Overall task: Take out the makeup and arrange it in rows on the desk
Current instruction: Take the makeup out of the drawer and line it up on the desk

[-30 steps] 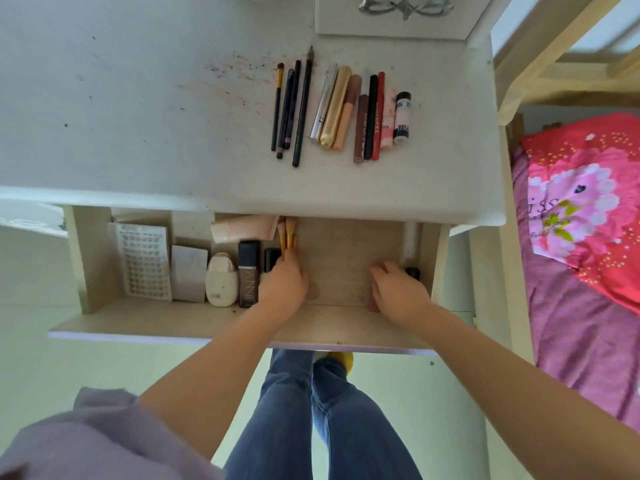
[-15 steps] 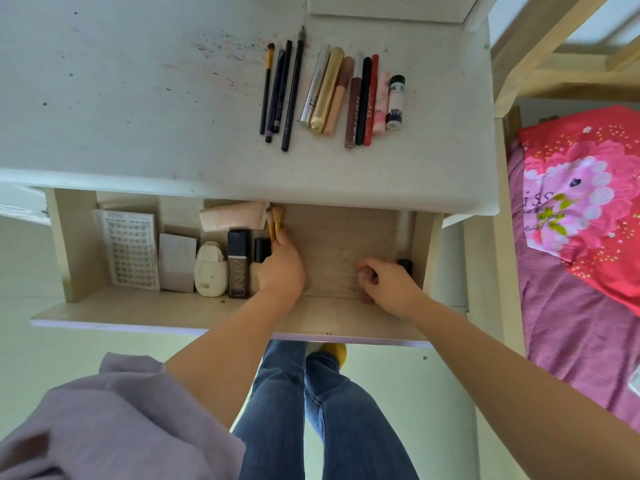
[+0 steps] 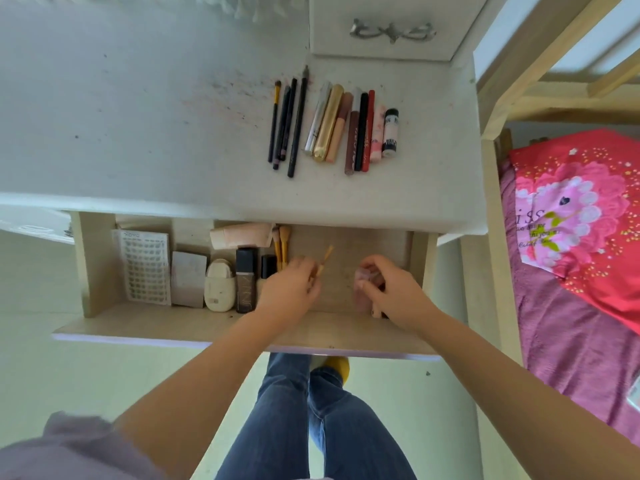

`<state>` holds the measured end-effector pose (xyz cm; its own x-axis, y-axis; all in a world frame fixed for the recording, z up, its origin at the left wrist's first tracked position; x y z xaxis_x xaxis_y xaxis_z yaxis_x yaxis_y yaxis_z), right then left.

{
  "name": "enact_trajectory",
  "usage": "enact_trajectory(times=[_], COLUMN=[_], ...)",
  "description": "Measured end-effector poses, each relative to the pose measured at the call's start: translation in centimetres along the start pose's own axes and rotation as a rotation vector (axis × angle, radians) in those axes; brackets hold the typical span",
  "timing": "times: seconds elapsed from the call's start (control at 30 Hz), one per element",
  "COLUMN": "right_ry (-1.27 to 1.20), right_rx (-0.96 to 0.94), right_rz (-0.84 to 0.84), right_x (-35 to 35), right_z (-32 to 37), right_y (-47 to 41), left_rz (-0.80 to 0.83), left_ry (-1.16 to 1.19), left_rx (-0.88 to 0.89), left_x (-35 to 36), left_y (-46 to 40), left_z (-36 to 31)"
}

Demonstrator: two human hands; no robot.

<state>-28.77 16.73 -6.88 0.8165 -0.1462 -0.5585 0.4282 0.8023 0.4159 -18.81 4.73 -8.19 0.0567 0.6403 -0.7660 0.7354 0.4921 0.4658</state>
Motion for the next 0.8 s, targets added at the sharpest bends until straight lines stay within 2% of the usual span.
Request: enact_trajectory(times=[0.1,0.23,0.3,0.4,0.53,0.67,0.8], right_ry=[-0.048,-0.17,-0.174,-0.148,-0.032,0.062,0.048], right_rx=[-0.141,-0.165,-0.128,-0.056,0.042,0.042,0.07], right_rz=[-0.1,-0.345,-0.468,-0.549,-0.533,-0.556,-0.583], right_x=[-4.7,-12.6,-16.1,-19.0,-19.8,-20.3,-20.2], right_z=[4.9,7.5,7.0,5.6,4.2,3.3,2.6], right_y=[0.6,-1.7,-4.1,-8.1,-11.8,-13.1,-11.8], left_rz=[-0.082,-0.395,-0.492,-0.492,-0.426,-0.416,-0.451], left_ry=[0.106,0.315,0.319,0.216,0.073,0.031,0.188], left_rx=[0.139,0.091,0.006,-0.129,-0.22,-0.211,-0.118], left_x=[-6.0,-16.1,-19.5,-21.2,-20.9,-20.4,-20.1], left_y=[3.1,0.7,-2.7,-7.4,-10.8,-11.4,-9.1], left_z=[-2.6,-1.6,-0.3,1.3,1.6,0.9,0.9])
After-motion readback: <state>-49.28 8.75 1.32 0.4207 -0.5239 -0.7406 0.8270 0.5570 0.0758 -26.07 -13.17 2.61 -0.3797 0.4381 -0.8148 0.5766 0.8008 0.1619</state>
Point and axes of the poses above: each hand's wrist, its own y-axis away from the middle knuckle, its own x-axis out of the palm, z = x × y, the point moved 9 cm from there along -y, towards the middle knuckle, and after that the axes turned 6 degrees about -x, right-handed, at the moved point
